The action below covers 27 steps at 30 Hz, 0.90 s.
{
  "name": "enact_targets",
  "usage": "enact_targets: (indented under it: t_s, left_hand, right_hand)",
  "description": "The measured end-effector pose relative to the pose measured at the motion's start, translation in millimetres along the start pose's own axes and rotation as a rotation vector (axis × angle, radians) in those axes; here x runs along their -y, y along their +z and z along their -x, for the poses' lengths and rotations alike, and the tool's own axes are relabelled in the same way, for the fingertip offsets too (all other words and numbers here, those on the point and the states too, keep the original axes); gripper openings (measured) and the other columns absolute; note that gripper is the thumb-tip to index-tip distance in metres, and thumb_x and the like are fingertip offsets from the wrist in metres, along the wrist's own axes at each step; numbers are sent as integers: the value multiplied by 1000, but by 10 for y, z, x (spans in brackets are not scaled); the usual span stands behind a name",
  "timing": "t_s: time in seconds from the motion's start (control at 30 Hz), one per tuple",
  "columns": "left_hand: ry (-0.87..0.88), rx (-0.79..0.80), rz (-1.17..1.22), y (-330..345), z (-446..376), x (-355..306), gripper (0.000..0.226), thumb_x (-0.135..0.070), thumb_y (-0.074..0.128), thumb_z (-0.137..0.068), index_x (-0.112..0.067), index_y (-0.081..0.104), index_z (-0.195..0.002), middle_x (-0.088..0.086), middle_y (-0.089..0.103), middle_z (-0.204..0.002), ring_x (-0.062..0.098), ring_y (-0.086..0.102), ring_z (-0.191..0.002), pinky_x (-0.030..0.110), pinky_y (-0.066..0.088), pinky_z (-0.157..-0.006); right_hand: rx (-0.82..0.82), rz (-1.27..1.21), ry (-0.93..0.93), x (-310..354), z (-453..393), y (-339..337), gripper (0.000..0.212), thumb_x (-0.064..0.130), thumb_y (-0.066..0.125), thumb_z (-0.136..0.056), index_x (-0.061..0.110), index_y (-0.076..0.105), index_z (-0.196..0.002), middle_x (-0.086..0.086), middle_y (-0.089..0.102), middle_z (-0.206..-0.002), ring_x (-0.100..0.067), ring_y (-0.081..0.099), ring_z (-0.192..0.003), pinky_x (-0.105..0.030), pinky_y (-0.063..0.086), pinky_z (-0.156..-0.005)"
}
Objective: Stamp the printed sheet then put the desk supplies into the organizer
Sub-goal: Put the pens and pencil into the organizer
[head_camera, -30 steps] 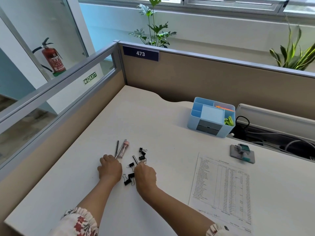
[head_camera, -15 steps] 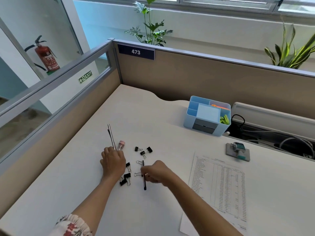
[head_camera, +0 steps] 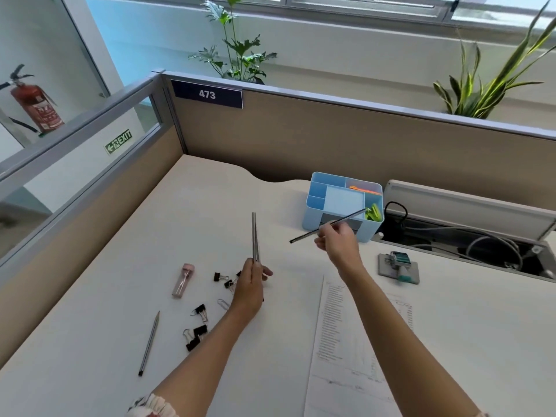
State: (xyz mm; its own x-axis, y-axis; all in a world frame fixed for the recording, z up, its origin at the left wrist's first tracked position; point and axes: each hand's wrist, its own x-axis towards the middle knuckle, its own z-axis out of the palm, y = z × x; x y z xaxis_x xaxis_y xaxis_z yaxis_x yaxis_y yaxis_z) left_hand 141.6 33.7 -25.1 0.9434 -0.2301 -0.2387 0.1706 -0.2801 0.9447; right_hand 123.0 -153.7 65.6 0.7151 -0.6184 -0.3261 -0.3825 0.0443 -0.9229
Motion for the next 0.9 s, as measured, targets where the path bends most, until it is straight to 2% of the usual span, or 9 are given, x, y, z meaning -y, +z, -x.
enact_targets:
  t_s: [0.03, 0.1, 0.2, 0.3, 0.43, 0.57, 0.67, 0.83, 0.9]
  left_hand:
    - [5, 31, 16, 65, -21, 9, 32, -25, 28, -107, -15, 52, -88, 5, 64, -91, 15, 56, -79, 29, 46, -65]
    - [10, 86, 39, 171, -38, 14, 28, -23, 29, -107, -17, 46, -86, 2, 66, -84, 14, 60, -76, 30, 49, -70]
    - [3, 147, 65, 245, -38, 44, 26, -22, 30, -107, -14, 41, -85, 3, 62, -69, 17, 60, -63, 34, 51, -63]
    - [-6, 155, 87, 257, -78, 95, 27, -23, 30, -107, -12, 38, -84, 2, 55, -60, 19, 54, -54, 33, 46, -52]
    - [-60, 148, 136, 206, -146, 128, 28, -23, 32, -107, -14, 34, -80, -1, 40, -57, 13, 39, -46, 24, 31, -42]
    - [-73, 157, 180, 172, -182, 162, 29, -23, 35, -106, -15, 34, -79, -2, 36, -55, 12, 35, -45, 22, 29, -41]
    - [-84, 164, 218, 164, -178, 169, 29, -23, 36, -106, -14, 35, -79, 0, 35, -56, 13, 33, -46, 22, 29, -42]
    - [-87, 164, 228, 152, -168, 153, 29, -25, 38, -106, -14, 39, -79, 1, 36, -57, 13, 34, -47, 23, 30, -43]
    - [-86, 151, 255, 146, -160, 148, 27, -24, 39, -106, -11, 41, -82, 1, 37, -57, 13, 35, -47, 24, 31, -43]
  right_hand:
    - [-55, 23, -62, 37, -63, -52, 15, 19, 47, -100, 8, 55, -108, -6, 64, -94, -13, 63, -77, -25, 55, -72]
    - [-148, 40, -190, 118, -190, -128, 14, 20, 49, -99, 10, 56, -106, -8, 67, -96, -16, 65, -78, -27, 56, -71]
    - [-241, 108, -323, 228, -393, -178, 6, 21, 47, -100, 19, 51, -95, -8, 68, -95, -22, 69, -82, -34, 58, -73]
    - [-302, 246, -441, 322, -596, -173, 8, 24, 44, -101, 20, 49, -96, -5, 66, -96, -21, 67, -86, -39, 57, -79]
    - [-270, 426, -552, 388, -801, -126, 14, 19, 42, -102, 12, 53, -106, -3, 64, -97, -16, 61, -85, -28, 52, -73]
    - [-174, 703, -545, 367, -932, -38, 16, 17, 43, -102, 10, 53, -112, -9, 62, -111, -27, 60, -97, -38, 48, -81]
    - [-137, 866, -557, 319, -979, 1, 20, 16, 44, -102, 7, 53, -117, -13, 60, -114, -31, 59, -101, -39, 46, -83]
    - [-118, 868, -569, 220, -896, 61, 23, 14, 53, -99, 10, 55, -121, -11, 62, -117, -28, 60, -104, -37, 50, -87]
    - [-135, 769, -638, 166, -769, 106, 20, 13, 59, -95, 12, 55, -114, -7, 63, -112, -22, 61, -96, -32, 52, -83]
